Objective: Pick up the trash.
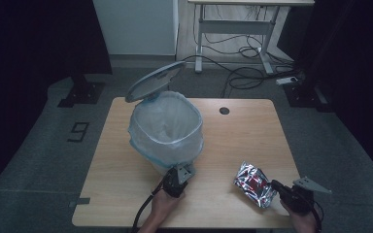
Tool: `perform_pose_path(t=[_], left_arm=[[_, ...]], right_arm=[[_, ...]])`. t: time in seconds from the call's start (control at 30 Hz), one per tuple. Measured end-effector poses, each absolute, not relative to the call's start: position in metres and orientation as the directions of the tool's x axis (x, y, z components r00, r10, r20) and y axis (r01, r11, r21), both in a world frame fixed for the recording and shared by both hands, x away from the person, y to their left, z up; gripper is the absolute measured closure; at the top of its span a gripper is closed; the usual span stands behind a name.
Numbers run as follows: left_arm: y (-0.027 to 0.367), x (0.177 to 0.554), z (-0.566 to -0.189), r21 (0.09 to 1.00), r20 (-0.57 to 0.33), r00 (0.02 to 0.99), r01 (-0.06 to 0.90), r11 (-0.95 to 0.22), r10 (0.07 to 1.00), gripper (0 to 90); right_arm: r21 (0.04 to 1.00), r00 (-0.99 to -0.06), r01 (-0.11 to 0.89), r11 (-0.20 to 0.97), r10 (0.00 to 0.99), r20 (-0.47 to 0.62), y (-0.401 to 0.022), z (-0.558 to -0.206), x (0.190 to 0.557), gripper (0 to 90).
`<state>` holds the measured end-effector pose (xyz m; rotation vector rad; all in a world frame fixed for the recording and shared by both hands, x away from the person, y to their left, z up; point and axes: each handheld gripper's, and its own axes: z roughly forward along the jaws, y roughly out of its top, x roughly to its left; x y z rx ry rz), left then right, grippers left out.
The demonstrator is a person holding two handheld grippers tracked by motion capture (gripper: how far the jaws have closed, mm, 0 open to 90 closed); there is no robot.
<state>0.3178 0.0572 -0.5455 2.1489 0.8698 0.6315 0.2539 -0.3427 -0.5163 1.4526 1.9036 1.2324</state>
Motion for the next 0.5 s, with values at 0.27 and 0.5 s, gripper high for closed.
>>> perform_pose_path(t=[0.27,0.5], left_arm=[[0.057,0.318,-0.545,0.767,0.164,0.652,0.387,-0.512,0.740,90.0],[0.058,0.318,-0.545,0.768,0.161,0.653,0.388,-0.510,0.740,90.0]], right_arm=[[0.868,-0.357,0.496,0.013,0.915,0.190,-0.346,-0.506,0.254,89.5],[0.874,-0.367,0.485,-0.001,0.907,0.205,-0.345,-0.501,0.255,89.6]])
